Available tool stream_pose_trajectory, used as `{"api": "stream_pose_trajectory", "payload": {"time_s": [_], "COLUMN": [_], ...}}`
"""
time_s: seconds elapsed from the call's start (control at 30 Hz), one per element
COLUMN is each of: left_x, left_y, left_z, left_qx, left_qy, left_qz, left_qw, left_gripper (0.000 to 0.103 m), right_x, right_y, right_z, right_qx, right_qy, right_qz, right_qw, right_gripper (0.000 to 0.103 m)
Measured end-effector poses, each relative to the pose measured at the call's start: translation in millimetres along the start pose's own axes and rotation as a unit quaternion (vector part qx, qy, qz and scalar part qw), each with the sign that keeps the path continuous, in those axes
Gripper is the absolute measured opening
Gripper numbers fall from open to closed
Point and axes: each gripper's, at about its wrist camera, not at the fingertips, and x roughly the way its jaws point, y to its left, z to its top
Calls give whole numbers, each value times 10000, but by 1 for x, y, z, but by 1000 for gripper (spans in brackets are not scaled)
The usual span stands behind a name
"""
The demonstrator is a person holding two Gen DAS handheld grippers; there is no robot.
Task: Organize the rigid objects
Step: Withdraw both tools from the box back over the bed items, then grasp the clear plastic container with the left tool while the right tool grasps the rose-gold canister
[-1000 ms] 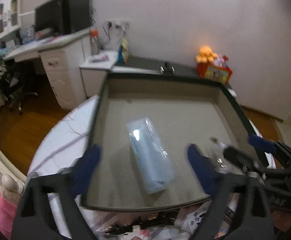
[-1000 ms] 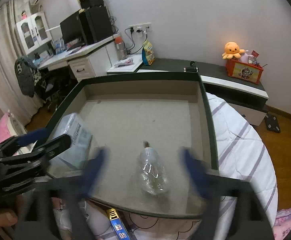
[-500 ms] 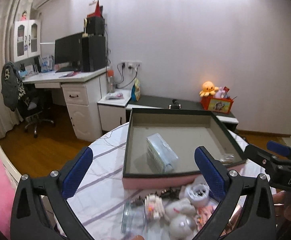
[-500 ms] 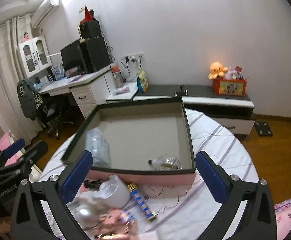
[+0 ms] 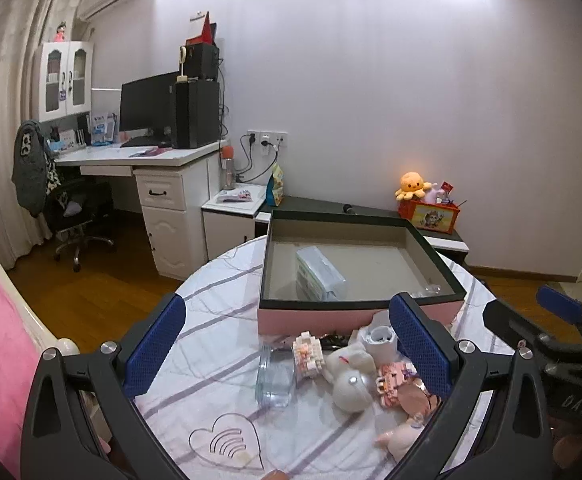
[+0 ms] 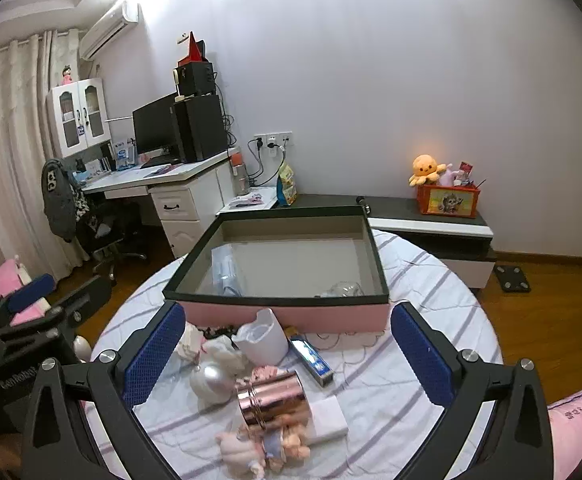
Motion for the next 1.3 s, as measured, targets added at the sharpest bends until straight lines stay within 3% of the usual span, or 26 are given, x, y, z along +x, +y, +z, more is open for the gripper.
{"api": "stream_pose_trajectory", "payload": {"time_s": [0.53,1.3], "left_x": [-27,-48], "left_y": [7,9], "left_z": [-30,-34], "left_qx": [-44,-85], "left_qy": [-44,-260], "left_qz": [165,84], "left_qw": [9998,9996], "left_gripper": [103,103], "right_x": [-23,-43], "right_y": [-3,-2], "right_z": [-16,-20], "right_qx": [-57,20], "right_qy": [-220,-452], "right_qz": [-168,-250], "right_qw": [9996,9987], "right_gripper": [103,103]}}
